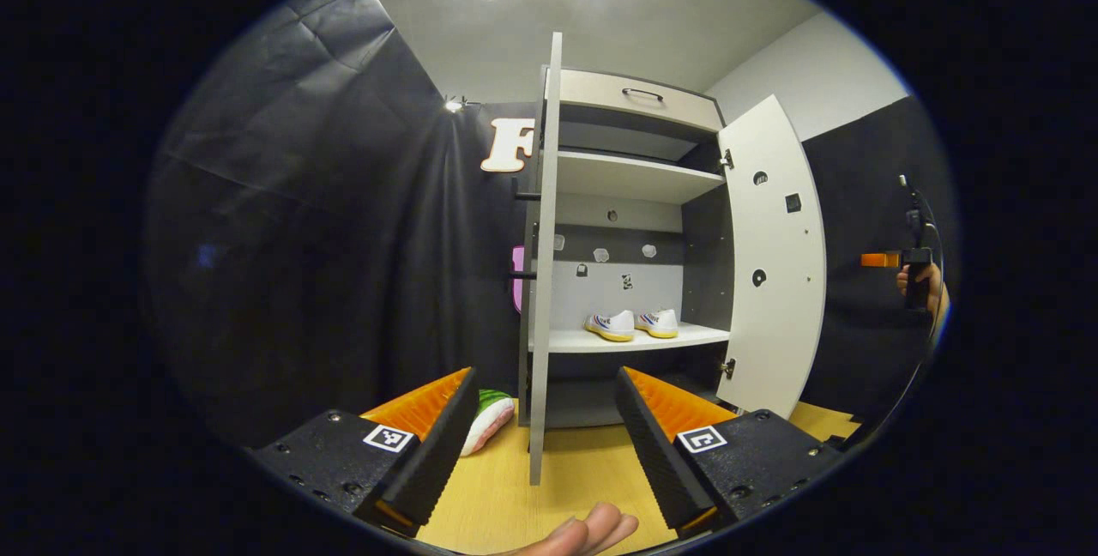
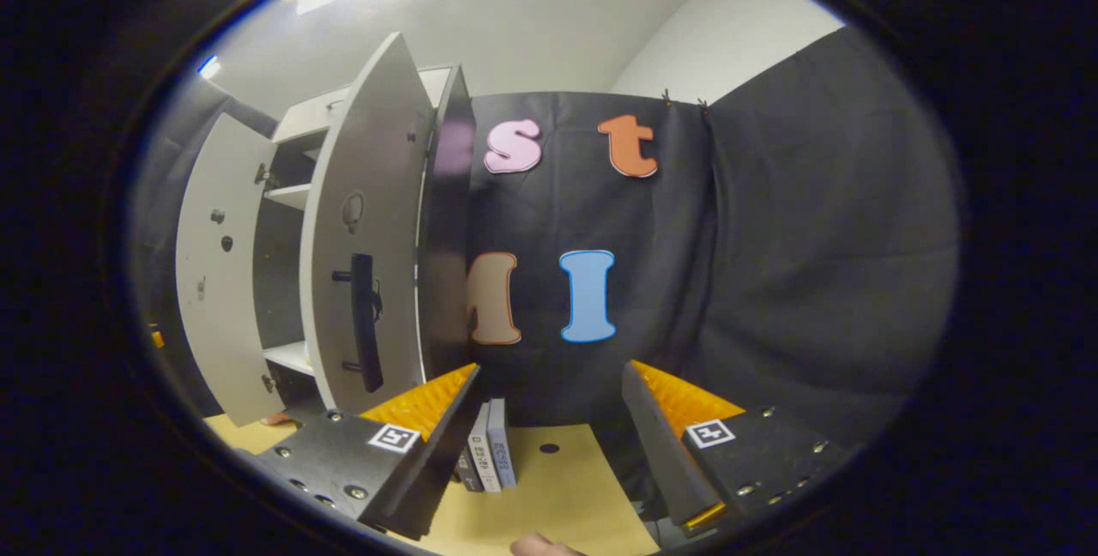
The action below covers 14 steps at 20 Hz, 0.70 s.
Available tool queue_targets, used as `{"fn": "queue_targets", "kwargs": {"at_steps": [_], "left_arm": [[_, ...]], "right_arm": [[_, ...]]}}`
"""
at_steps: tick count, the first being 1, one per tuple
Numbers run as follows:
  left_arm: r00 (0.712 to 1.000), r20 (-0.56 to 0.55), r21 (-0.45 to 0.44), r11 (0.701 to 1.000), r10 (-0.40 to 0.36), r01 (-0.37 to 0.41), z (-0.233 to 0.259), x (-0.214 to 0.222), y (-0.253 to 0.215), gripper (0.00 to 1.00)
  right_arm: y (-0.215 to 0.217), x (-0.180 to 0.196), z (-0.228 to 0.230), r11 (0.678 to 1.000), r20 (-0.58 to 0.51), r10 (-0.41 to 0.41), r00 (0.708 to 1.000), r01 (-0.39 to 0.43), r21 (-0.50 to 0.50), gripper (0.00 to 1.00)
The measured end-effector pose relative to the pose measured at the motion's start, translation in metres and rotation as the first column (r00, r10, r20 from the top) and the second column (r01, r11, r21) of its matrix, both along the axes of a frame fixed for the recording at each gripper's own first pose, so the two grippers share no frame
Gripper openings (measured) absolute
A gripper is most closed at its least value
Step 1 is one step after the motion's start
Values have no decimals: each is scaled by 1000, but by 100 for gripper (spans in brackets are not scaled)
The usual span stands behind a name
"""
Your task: Grab one shoe with the right hand and put it into the shoe cabinet, grab the other shoe with the left hand and put it into the shoe cabinet; then close the right door with the right hand and the left door with the left hand.
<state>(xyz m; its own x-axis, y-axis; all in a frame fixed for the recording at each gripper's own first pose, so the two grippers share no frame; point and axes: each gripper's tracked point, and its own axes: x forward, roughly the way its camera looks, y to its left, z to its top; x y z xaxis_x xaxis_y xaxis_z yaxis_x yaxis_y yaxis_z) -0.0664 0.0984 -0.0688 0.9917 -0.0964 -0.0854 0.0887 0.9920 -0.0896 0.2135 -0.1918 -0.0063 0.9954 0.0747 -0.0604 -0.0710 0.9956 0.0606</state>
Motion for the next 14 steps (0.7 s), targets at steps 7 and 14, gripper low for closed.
{"fn": "queue_targets", "kwargs": {"at_steps": [7,14], "left_arm": [[999,39,23,999,29,-30,7,-9,24,96],[998,-7,18,998,66,-66,-10,-11,46,96]], "right_arm": [[44,35,0,998,-10,17,1000,-16,53,94],[92,43,1,998,-48,57,997,-57,-11,96]]}}
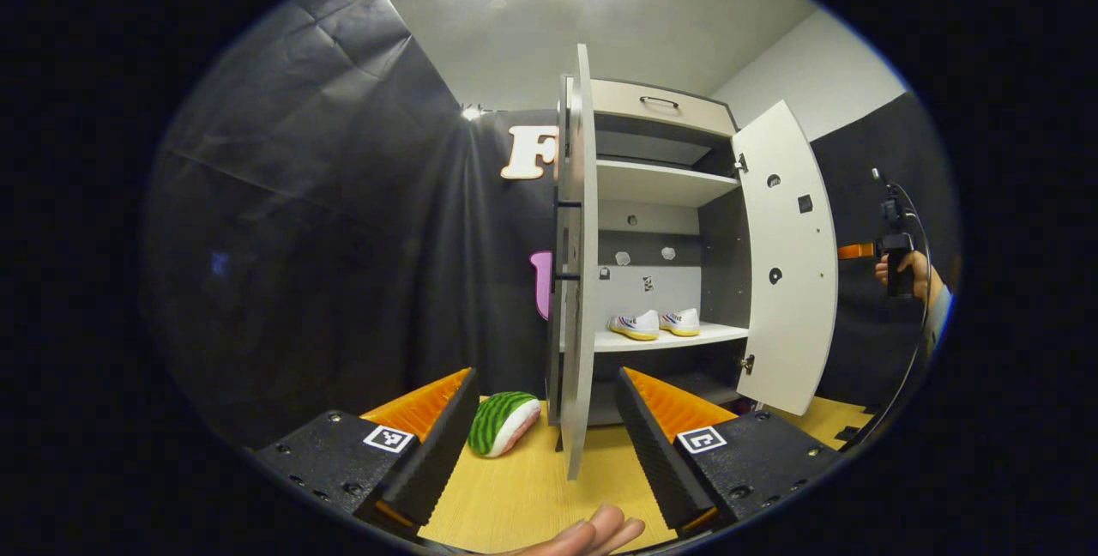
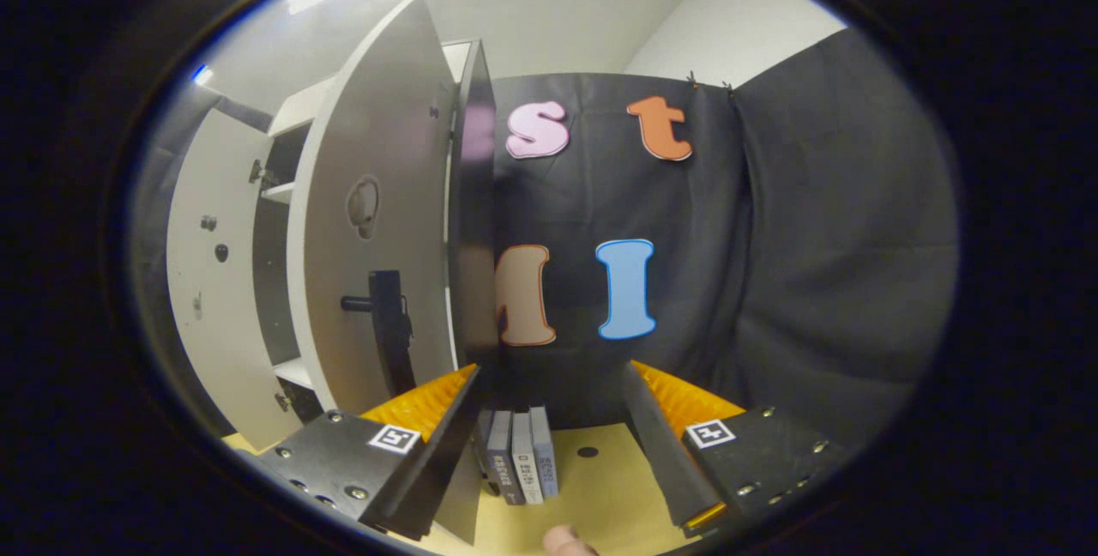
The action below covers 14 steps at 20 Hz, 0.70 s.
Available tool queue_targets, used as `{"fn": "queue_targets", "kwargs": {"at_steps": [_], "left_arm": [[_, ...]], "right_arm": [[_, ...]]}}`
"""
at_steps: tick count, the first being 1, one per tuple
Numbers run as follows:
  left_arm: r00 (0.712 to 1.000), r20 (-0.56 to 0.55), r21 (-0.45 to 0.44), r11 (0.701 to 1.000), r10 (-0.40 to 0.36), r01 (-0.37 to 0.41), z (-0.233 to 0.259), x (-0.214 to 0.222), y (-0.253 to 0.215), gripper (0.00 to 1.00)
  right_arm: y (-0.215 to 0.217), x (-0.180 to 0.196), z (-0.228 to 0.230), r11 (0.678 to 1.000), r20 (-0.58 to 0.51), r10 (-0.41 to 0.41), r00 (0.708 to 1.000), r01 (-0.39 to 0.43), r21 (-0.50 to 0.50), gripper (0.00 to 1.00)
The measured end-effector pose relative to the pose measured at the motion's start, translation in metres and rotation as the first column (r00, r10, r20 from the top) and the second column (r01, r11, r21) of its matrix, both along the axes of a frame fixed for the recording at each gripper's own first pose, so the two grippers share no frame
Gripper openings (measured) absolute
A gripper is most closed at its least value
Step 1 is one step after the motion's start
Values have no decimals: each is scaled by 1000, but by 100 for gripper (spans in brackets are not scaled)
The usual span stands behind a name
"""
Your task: Grab one shoe with the right hand and put it into the shoe cabinet, grab the other shoe with the left hand and put it into the shoe cabinet; then close the right door with the right hand and the left door with the left hand.
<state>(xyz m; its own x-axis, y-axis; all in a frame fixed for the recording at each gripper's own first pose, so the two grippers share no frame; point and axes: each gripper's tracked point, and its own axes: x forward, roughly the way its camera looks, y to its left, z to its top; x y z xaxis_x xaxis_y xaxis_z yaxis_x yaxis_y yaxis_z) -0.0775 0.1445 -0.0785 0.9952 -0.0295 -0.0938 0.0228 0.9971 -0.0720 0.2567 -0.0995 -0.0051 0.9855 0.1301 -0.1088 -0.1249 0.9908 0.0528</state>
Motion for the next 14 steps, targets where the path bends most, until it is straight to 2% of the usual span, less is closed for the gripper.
{"fn": "queue_targets", "kwargs": {"at_steps": [1,2,4,14], "left_arm": [[1000,-10,3,1000,6,-6,-3,0,4,92],[1000,-18,2,1000,11,-11,-6,0,8,96],[1000,-23,-4,1000,20,-20,-9,0,14,96],[998,-52,-22,999,24,-25,-20,-2,9,96]], "right_arm": [[14,0,-3,1000,-10,28,1000,-28,-3,97],[25,1,-7,999,-26,36,999,-36,-17,97],[29,-2,-4,998,-10,33,999,-33,-45,91],[79,-17,-2,998,-2,48,999,-48,-30,94]]}}
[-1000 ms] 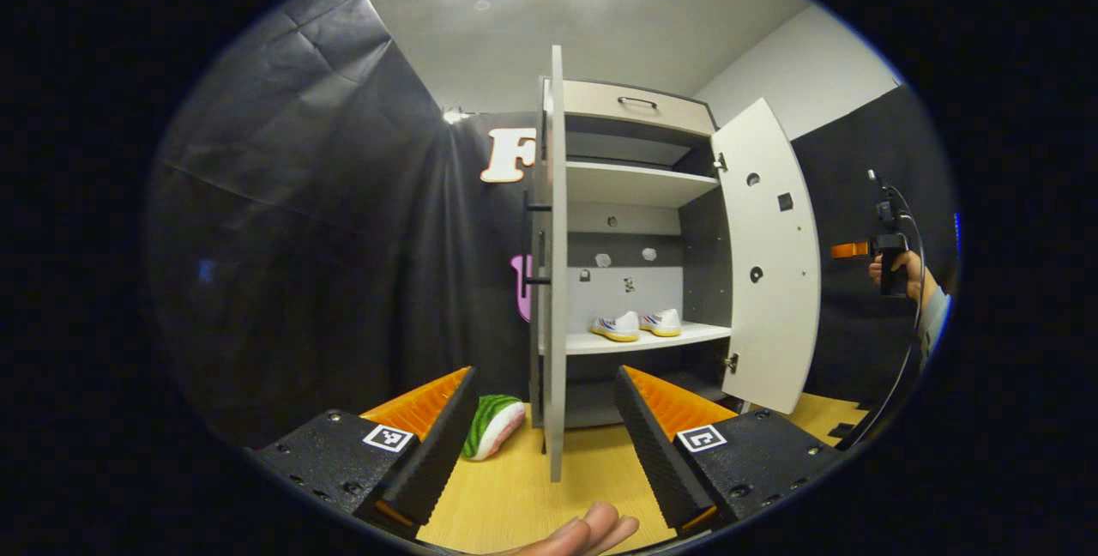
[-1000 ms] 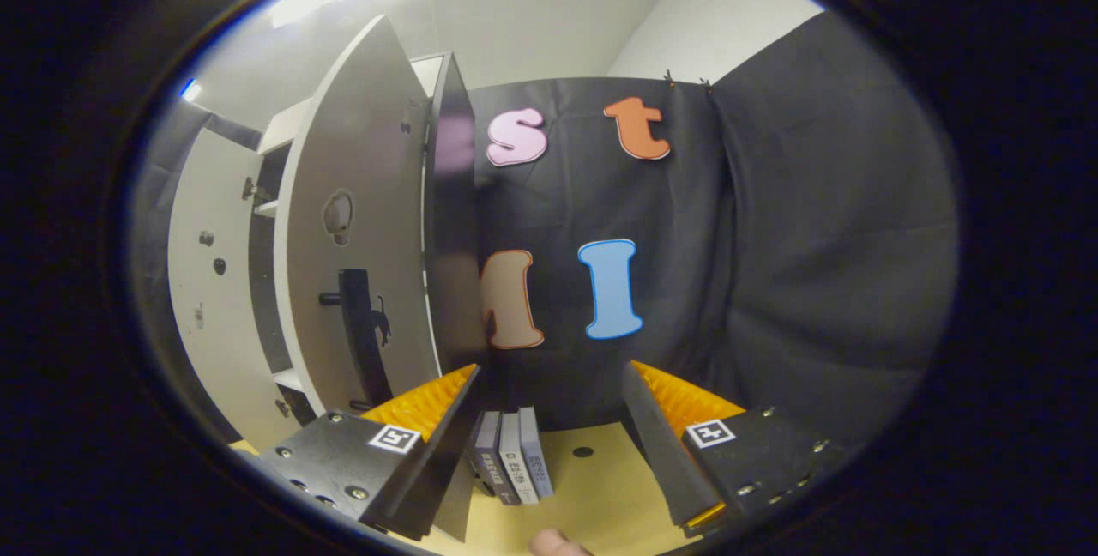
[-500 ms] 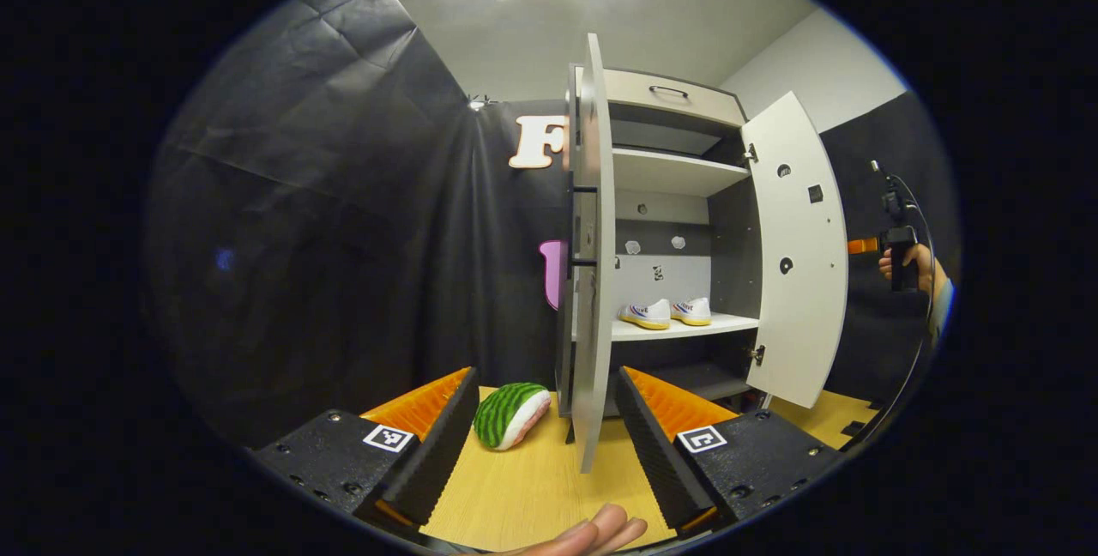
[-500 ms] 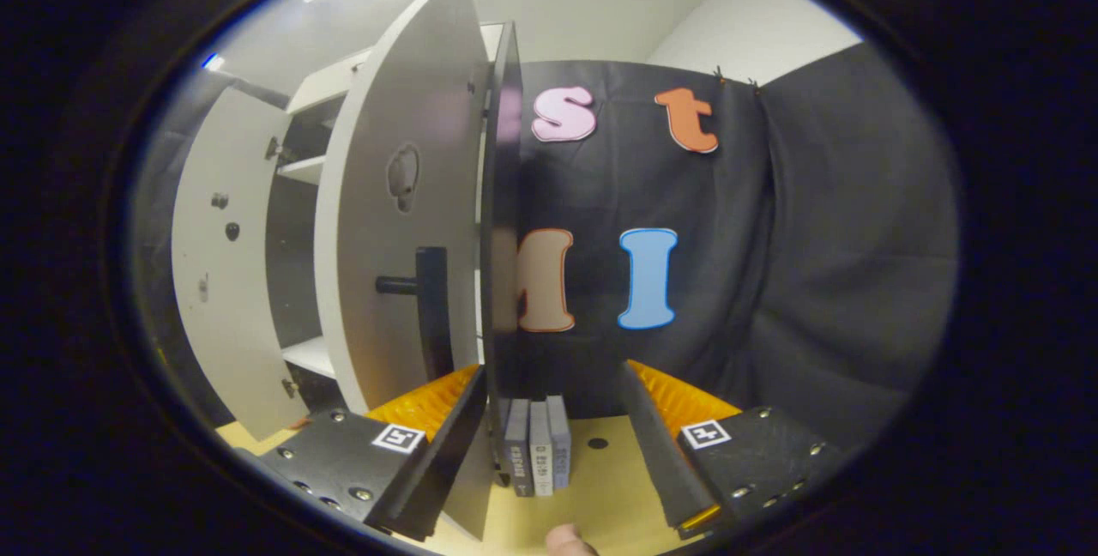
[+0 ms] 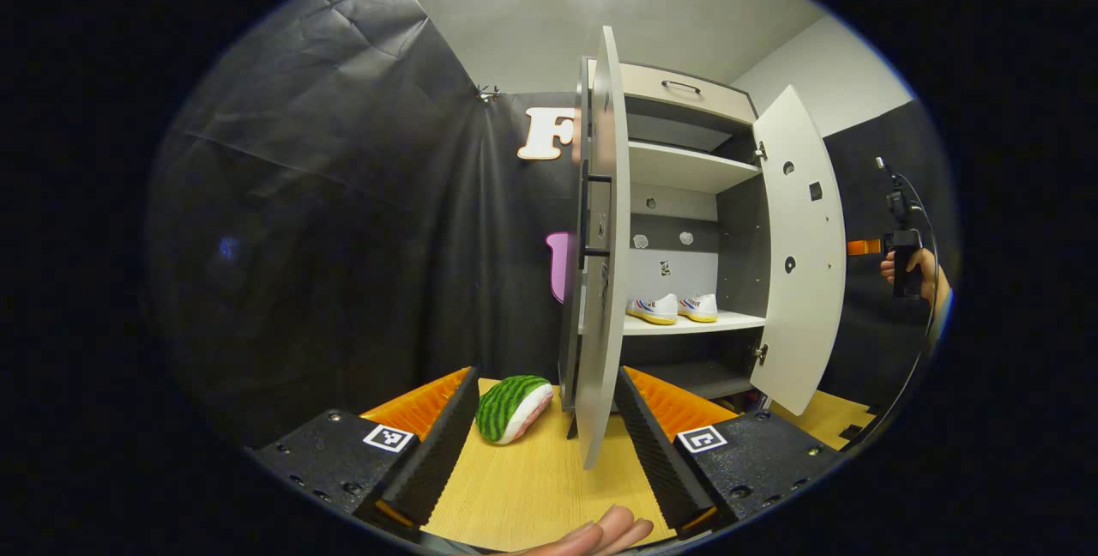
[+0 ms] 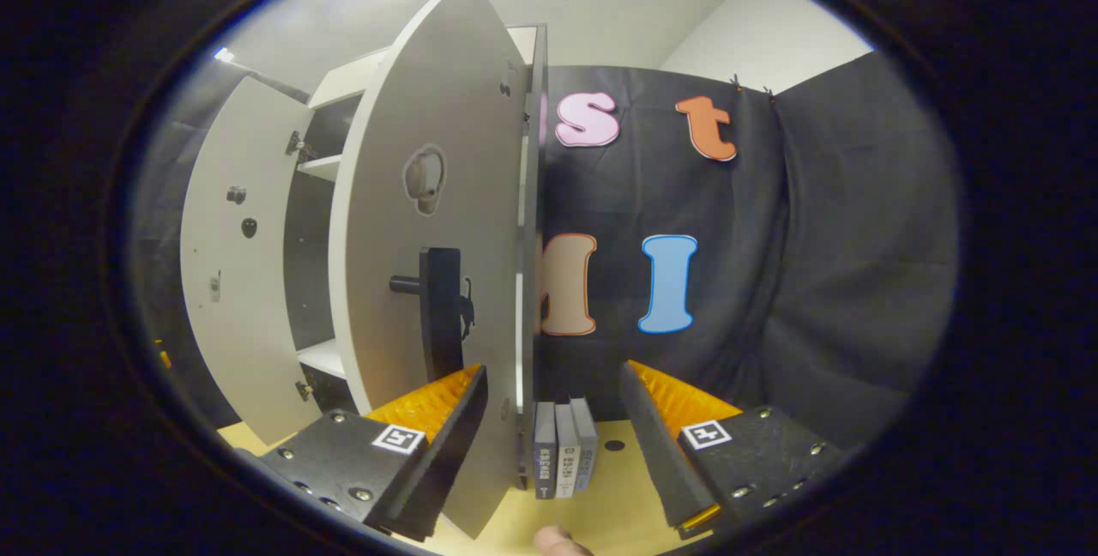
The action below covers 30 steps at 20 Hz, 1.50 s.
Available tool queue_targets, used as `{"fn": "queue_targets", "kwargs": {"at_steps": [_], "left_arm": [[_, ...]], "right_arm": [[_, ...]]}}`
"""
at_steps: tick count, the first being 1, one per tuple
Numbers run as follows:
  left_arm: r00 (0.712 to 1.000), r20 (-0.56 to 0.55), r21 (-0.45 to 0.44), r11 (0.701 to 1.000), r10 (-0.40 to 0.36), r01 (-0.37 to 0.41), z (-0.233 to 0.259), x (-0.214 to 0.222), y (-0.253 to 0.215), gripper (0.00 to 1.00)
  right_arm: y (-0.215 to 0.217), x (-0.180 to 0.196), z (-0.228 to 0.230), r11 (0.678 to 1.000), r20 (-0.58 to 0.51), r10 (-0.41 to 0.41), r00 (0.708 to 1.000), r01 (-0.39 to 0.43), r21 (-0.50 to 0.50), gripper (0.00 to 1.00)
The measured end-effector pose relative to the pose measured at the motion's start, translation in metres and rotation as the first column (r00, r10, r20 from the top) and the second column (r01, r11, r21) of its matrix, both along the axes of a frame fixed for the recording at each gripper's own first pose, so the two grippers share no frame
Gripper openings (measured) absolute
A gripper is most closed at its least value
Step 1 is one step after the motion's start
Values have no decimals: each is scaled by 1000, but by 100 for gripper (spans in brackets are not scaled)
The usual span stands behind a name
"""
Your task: Grab one shoe with the right hand and put it into the shoe cabinet, grab the other shoe with the left hand and put it into the shoe cabinet; then close the right door with the right hand and the left door with the left hand.
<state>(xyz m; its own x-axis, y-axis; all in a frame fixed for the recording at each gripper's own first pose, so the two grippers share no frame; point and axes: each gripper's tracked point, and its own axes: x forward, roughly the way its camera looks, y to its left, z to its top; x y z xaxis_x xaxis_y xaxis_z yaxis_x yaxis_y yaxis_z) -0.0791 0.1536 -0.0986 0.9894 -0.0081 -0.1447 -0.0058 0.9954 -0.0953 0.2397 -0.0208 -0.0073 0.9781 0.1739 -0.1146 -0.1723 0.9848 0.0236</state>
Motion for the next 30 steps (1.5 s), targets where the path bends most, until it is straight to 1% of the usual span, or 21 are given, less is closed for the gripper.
{"fn": "queue_targets", "kwargs": {"at_steps": [3,4,5,6,8,9,10,11,12,13,16,17,18,22,23,24,26,27,28,29,30], "left_arm": [[1000,-11,0,1000,-18,18,-4,6,-10,96],[999,-24,-5,1000,-24,24,-7,8,-15,92],[999,-35,-13,1000,-25,24,-8,9,-18,96],[999,-46,-20,1000,-24,23,-9,9,-20,96],[997,-71,-22,999,-37,36,-14,9,-27,96],[996,-82,-16,999,-40,39,-16,9,-29,96],[996,-86,-10,999,-33,32,-16,11,-27,96],[996,-84,-5,1000,-24,24,-13,12,-26,93],[996,-81,-3,1000,-22,22,-11,14,-27,96],[997,-75,-4,1000,-23,23,-9,15,-29,96],[998,-52,5,1000,-29,29,-4,22,-36,96],[998,-51,11,1000,-27,28,-4,23,-36,93],[998,-52,16,1000,-23,24,-5,24,-36,96],[999,-43,53,999,4,-1,-3,22,-25,93],[999,-34,59,998,9,-7,-1,24,-23,92],[1000,-23,65,998,9,-7,2,26,-18,96],[1000,-2,81,997,-8,8,8,30,-14,96],[1000,9,96,995,-9,8,10,33,-12,93],[1000,19,114,993,-4,2,12,35,-7,96],[1000,29,132,991,3,-7,15,39,-2,92],[999,44,136,991,6,-12,19,46,2,95]], "right_arm": [[12,-6,-1,999,9,-42,999,42,25,94],[16,-7,-1,998,9,-44,999,43,38,93],[19,-7,-3,997,-6,-49,999,50,56,93],[22,-9,-4,996,-14,-61,998,62,65,94],[24,-10,1,996,11,-83,997,82,28,93],[27,-12,3,996,32,-89,995,89,-1,97],[31,-13,5,995,45,-94,995,95,-14,93],[36,-13,3,995,46,-95,994,95,-11,91],[43,-13,1,996,44,-89,995,89,3,91],[54,-12,0,997,42,-70,997,69,18,94],[95,-10,-6,998,46,-1,999,-2,64,94],[111,-12,-10,995,40,32,999,-36,88,94],[122,-12,-15,994,29,45,999,-47,100,95],[123,-19,-17,999,48,22,999,-24,43,98],[123,-22,-21,998,41,24,999,-26,52,98],[123,-23,-26,997,26,32,999,-34,69,99],[119,-28,-31,994,-1,47,999,-47,95,98],[114,-31,-31,994,-5,49,999,-49,102,98],[110,-33,-30,993,-3,54,999,-53,108,98],[109,-36,-29,992,2,59,998,-59,113,98],[106,-38,-28,991,10,65,998,-66,115,98]]}}
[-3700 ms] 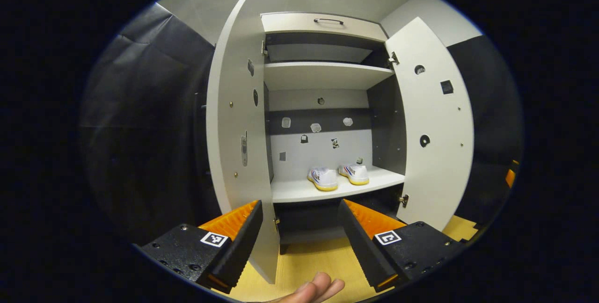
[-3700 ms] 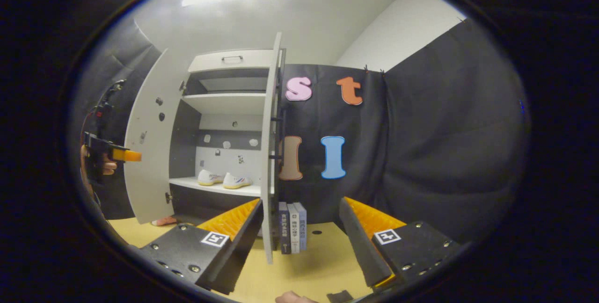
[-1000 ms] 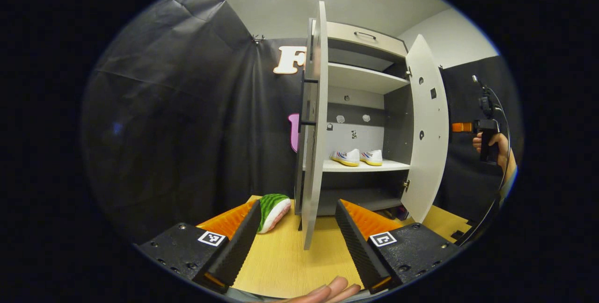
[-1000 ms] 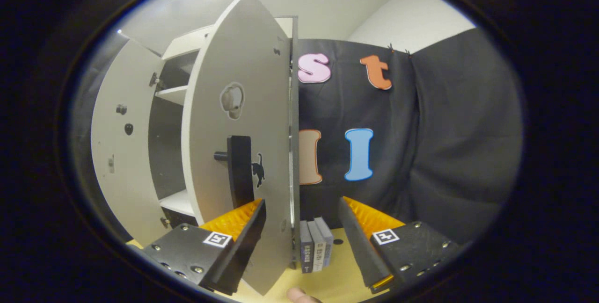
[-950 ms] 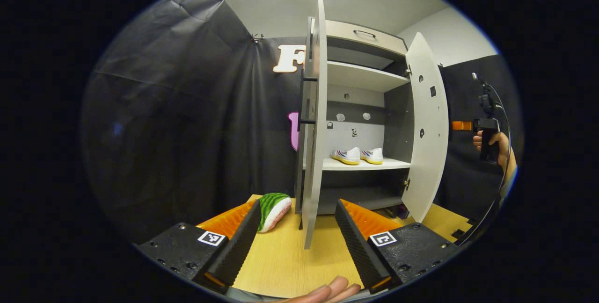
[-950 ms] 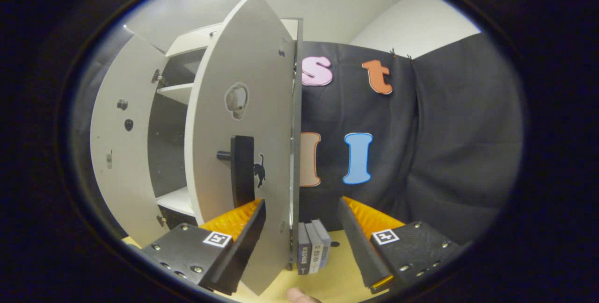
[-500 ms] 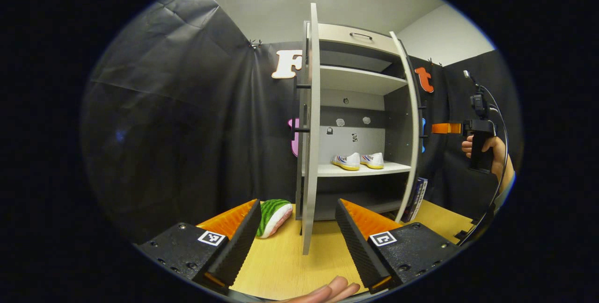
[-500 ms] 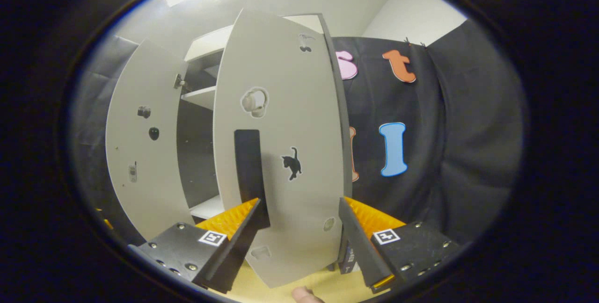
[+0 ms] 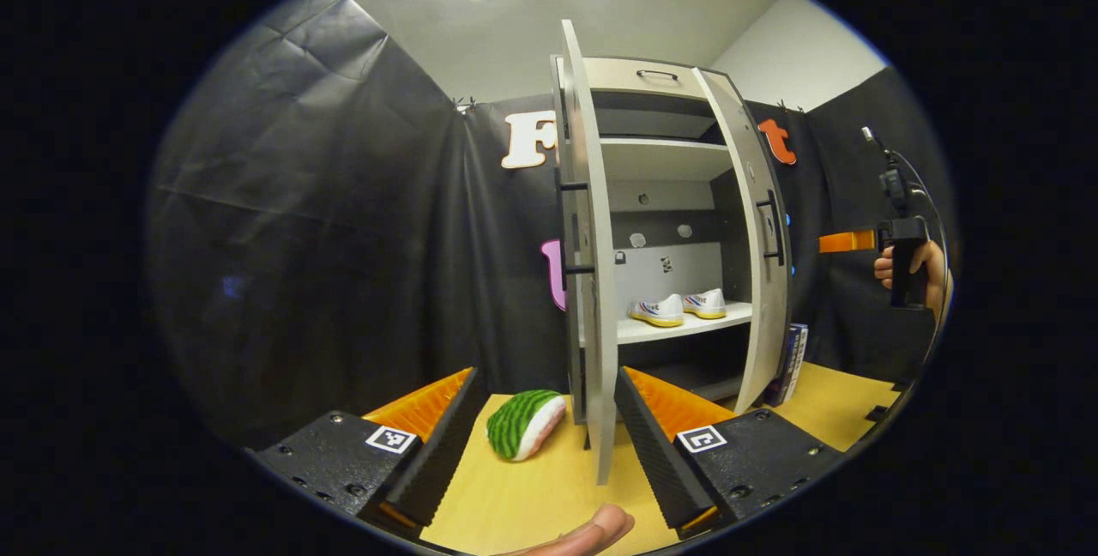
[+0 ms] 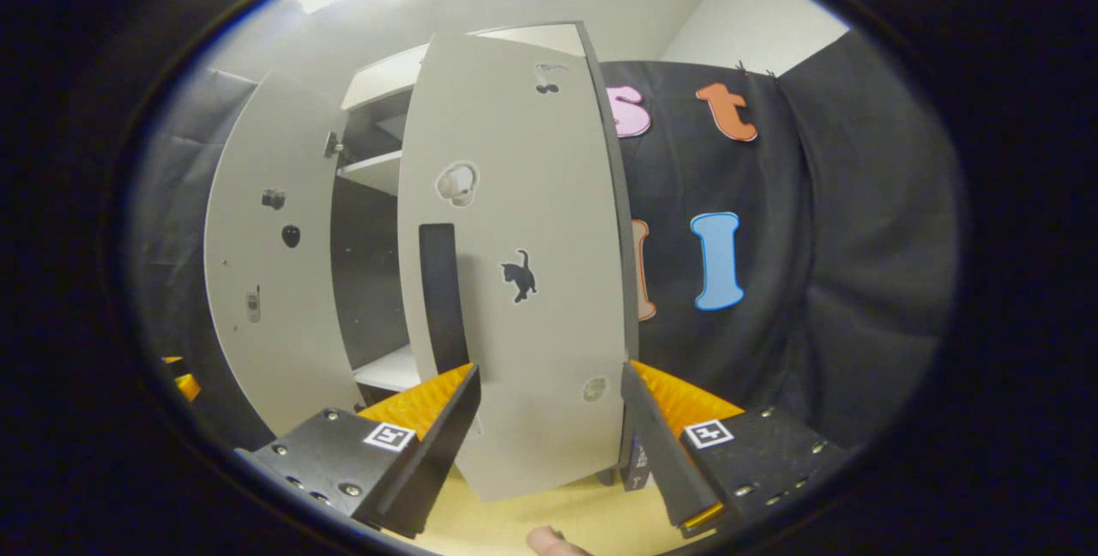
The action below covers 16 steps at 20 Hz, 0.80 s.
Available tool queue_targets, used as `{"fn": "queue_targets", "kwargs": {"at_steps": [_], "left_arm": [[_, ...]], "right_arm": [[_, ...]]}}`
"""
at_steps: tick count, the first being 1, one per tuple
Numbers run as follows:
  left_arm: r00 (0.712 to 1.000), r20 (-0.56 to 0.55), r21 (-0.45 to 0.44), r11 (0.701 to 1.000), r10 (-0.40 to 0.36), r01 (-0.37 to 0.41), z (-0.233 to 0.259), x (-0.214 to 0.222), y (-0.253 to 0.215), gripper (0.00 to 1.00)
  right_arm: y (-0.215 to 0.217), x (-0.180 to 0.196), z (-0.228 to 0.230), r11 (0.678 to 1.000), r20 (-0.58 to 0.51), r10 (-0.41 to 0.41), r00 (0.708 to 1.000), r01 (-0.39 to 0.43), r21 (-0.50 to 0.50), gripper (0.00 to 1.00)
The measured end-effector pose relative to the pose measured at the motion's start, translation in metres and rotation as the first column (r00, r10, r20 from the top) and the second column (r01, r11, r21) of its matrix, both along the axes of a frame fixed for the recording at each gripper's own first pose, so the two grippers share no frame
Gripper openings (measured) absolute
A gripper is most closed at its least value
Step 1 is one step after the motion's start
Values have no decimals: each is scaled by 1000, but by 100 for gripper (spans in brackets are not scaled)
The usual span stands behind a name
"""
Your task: Grab one shoe with the right hand and put it into the shoe cabinet, grab the other shoe with the left hand and put it into the shoe cabinet; then close the right door with the right hand and the left door with the left hand.
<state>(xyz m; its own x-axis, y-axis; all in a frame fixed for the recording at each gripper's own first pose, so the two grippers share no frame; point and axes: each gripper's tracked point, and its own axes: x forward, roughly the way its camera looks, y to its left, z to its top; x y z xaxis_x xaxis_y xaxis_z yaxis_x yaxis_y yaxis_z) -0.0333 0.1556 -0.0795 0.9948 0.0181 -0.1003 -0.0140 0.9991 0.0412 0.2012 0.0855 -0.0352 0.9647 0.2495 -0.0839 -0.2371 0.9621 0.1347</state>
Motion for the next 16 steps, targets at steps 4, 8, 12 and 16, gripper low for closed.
{"fn": "queue_targets", "kwargs": {"at_steps": [4,8,12,16], "left_arm": [[1000,5,-21,1000,-22,23,5,34,10,92],[999,-20,-86,996,-26,25,9,63,37,94],[1000,5,-153,988,16,-15,27,99,77,94],[1000,0,-168,985,21,-21,41,126,101,89]], "right_arm": [[-1,-10,-6,1000,-1,22,1000,-22,7,98],[13,-29,-13,997,13,77,997,-77,6,98],[22,-48,-10,995,43,101,994,-101,-7,98],[25,-69,1,994,73,108,991,-108,-8,98]]}}
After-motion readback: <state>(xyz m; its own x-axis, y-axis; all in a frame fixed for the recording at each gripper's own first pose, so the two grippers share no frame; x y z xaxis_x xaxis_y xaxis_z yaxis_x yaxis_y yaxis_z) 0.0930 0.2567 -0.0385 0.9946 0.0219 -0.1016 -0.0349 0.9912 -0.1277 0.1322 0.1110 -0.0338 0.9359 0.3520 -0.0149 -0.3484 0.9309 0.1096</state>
